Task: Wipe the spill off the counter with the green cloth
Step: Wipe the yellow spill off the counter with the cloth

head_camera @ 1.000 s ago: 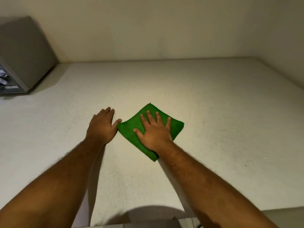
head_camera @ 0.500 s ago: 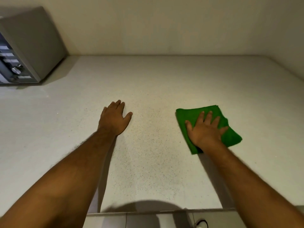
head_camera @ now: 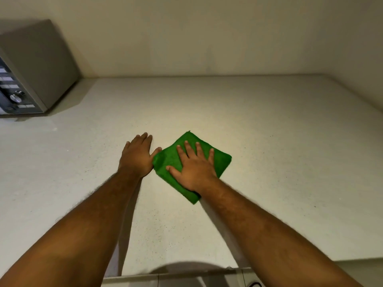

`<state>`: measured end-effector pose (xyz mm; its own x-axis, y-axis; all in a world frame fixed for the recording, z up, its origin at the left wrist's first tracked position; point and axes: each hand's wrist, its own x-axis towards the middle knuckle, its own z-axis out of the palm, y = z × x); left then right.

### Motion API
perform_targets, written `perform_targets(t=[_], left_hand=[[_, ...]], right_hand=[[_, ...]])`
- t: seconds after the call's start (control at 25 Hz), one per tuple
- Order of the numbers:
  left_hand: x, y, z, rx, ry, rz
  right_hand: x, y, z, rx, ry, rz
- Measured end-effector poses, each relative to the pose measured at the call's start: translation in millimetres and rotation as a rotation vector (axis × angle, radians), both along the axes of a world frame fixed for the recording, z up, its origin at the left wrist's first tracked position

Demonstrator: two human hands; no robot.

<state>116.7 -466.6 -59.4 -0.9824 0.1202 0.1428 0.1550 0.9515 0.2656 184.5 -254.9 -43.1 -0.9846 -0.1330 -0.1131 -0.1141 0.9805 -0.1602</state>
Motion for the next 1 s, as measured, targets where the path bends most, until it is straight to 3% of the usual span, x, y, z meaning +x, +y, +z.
perform_targets(t=[0.08,0.28,0.44,0.64,0.92,1.0], left_hand=[[2.1,-0.5,-0.3,-0.002,0.009,0.001],[2.1,0.6,1.8,-0.022,-0.009,0.008],[3.2,1.9,4.7,-0.019,-0.012,0.009],[3.9,4.1,4.6,-0.022,-0.006,0.005],[11.0,8.1,4.9,0.065,0.026,0.018],[13.9,4.9,6.6,0.193,0.070,-0.014]], right_hand=[[-19.8,37.8,0.7,-0.001,0.014,-0.049],[-40.7,166.2,-2.1,0.039,0.022,-0.455],[-24.4,196.5,-8.2,0.068,0.014,-0.536],[19.1,140.2,-4.4,0.042,-0.025,-0.573],[50.1,-38.1,1.2,-0.069,-0.062,-0.279],[37.5,-51.0,11.7,-0.135,-0.131,-0.267]])
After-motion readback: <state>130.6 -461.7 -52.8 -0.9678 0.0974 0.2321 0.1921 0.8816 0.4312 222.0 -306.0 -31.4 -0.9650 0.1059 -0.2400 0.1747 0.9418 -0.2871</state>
